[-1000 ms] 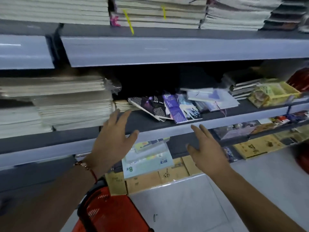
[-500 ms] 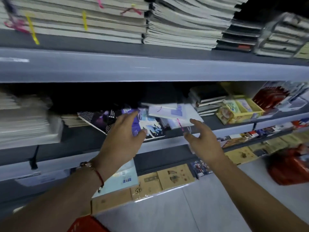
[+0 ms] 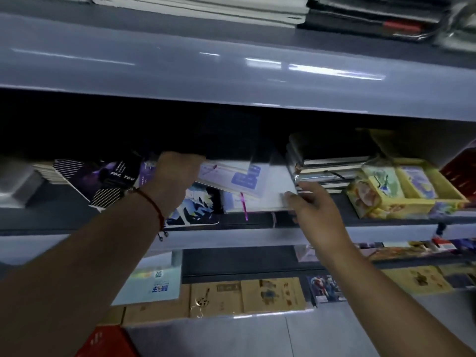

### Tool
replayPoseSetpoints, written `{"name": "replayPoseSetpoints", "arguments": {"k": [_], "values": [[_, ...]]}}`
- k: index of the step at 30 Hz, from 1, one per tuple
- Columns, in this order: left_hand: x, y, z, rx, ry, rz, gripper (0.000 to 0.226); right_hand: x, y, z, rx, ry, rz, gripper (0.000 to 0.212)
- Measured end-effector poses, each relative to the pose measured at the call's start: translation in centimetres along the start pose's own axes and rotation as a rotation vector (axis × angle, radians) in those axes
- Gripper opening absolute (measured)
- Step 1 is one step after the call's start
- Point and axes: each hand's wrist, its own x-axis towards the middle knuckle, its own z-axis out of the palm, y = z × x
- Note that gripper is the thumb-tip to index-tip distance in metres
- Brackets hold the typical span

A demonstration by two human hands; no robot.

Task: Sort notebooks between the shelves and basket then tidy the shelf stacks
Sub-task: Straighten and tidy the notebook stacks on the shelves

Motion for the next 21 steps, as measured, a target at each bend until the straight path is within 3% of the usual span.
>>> {"name": "replayPoseSetpoints", "arguments": {"k": [5,7,12,14,21], "values": [[0.1,-1.4,0.9,-0.126,0.074,0.055,0.022,0.6,0.1,1.6,0.127,0.002,0.049,0.033],[-0.1,-2.0,0.7,-0.138,0.055,0.055,0.033,0.6,0.4,2.1,0.152,0.014,0.032,0.036],[-0.2,-4.0,0.5,-0.131,0.024,0.168,0.029,0.1,1.2,2.2,0.157,0.048,-0.029,0.032],[-0.7,-4.4,0.3,-0.095,-0.001,0.189,0.034,0.1,1.6,2.2,0.146,0.043,-0.078,0.030],[-2.7,-6.9,0.2,0.135,-0.123,0.509,0.039,0.8,3.5,1.5,0.060,0.065,-0.309,0.024]]}}
